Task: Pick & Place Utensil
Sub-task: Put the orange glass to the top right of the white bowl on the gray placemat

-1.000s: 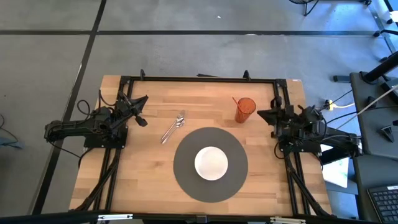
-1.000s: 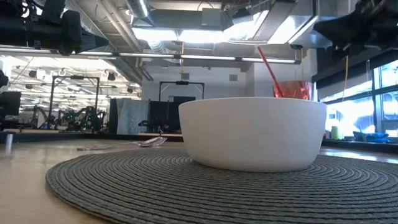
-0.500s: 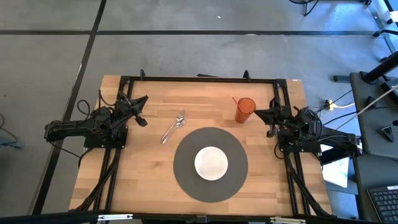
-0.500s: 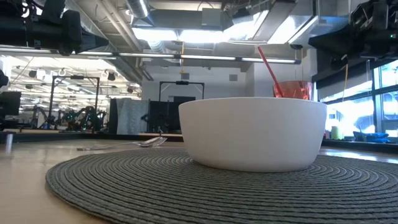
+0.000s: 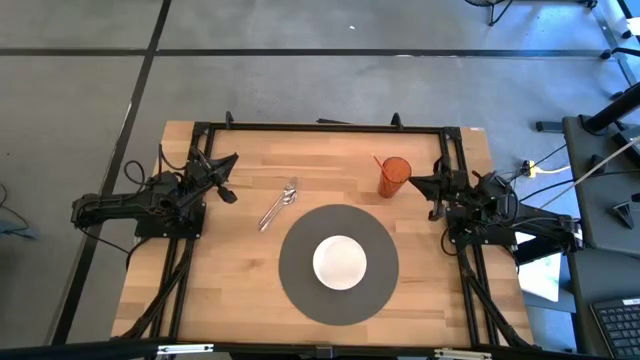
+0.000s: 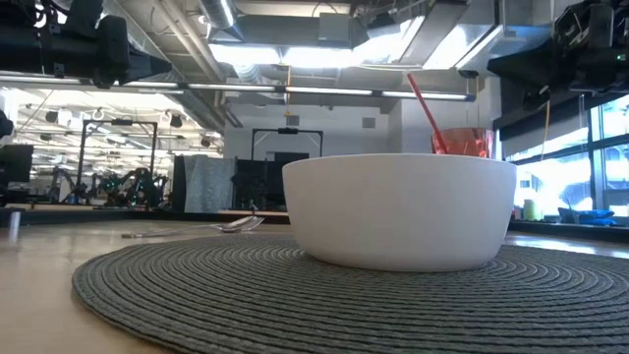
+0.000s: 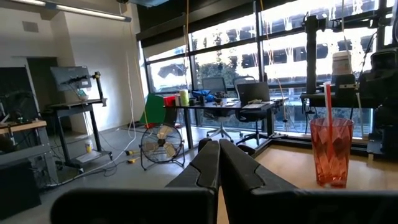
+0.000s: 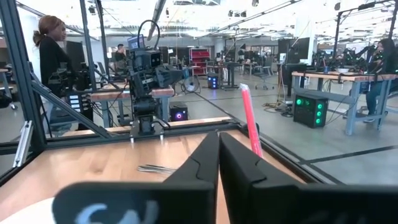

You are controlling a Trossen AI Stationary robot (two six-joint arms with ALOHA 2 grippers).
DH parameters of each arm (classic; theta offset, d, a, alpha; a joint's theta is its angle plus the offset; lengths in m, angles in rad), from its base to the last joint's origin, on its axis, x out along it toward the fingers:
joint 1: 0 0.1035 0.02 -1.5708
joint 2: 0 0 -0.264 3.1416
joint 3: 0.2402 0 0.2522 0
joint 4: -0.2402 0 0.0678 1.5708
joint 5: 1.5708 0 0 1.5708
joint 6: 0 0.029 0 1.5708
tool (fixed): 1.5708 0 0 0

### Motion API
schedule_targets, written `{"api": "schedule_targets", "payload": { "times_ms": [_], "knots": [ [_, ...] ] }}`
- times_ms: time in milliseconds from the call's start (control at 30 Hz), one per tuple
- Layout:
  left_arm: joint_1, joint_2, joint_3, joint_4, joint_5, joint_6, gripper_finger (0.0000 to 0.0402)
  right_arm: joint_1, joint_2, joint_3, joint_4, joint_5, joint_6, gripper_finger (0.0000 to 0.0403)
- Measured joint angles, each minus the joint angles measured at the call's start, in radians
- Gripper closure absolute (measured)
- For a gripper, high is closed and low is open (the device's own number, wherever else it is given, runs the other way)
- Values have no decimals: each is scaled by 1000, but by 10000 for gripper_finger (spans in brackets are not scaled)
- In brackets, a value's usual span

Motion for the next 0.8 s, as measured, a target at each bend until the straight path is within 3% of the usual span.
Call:
{"api": "schedule_targets", "payload": {
  "times_ms": [667,800],
  "knots": [
    [0,0,0,0,0,-26,396,0,0,1,-52,0,-3,376],
    [0,0,1,-73,92,-59,396,0,0,1,-51,0,-6,376]
  ]
}}
